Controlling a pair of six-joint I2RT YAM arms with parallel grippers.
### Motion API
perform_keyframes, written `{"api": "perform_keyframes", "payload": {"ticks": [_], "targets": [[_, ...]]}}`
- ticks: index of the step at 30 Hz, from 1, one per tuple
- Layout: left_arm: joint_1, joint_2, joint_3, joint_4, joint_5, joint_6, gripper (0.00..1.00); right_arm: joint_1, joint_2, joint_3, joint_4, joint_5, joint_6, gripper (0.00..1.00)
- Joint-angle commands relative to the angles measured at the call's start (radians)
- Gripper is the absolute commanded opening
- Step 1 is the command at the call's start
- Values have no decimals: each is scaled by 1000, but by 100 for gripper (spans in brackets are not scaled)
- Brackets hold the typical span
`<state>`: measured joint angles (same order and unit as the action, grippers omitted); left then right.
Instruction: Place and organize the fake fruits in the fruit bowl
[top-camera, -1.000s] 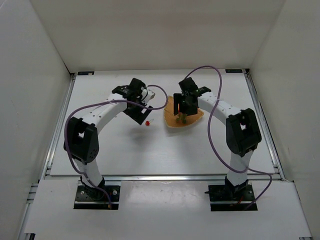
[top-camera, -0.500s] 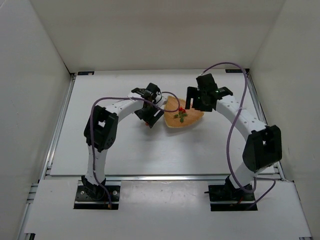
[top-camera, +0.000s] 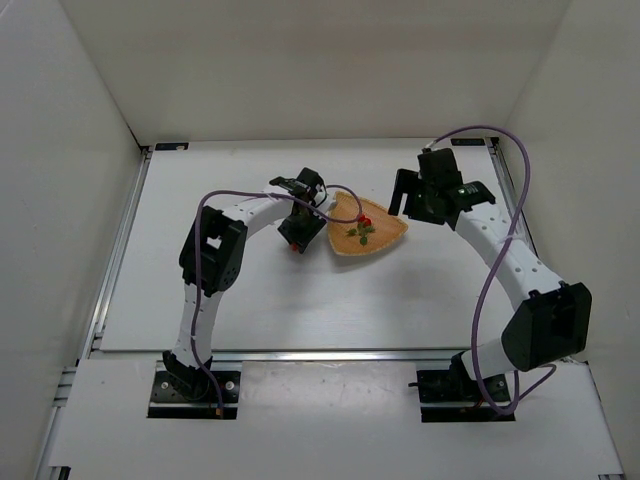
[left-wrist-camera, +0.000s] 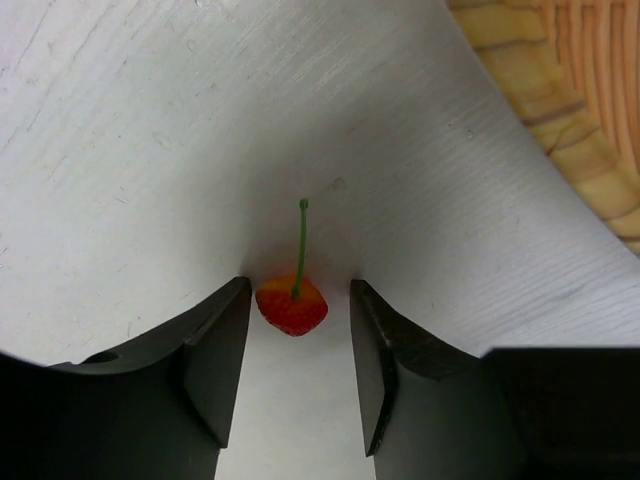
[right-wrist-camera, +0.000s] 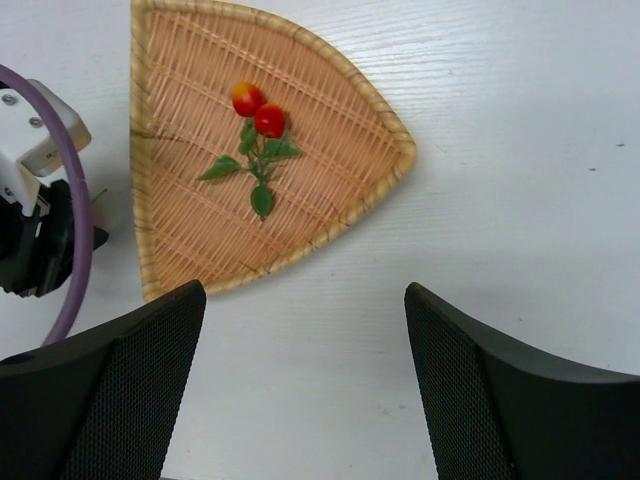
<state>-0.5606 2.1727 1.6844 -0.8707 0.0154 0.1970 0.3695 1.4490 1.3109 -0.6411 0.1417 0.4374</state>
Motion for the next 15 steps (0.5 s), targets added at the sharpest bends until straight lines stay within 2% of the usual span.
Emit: {"api": "perform_keyframes", "payload": {"ticks": [1, 8, 11, 15], "targets": [[-2, 6, 31, 19, 30, -10, 55, -14, -36, -9, -8, 18, -2, 85], [-2, -45, 3, 10, 28, -1, 30, -32, -55, 1, -17, 27, -12, 85], [-2, -70, 32, -27, 18, -1, 24, -32, -64, 1, -17, 27, -12, 84], [-22, -102, 113, -73, -14, -1, 24, -41, -84, 1, -17, 27, -12, 84]]}}
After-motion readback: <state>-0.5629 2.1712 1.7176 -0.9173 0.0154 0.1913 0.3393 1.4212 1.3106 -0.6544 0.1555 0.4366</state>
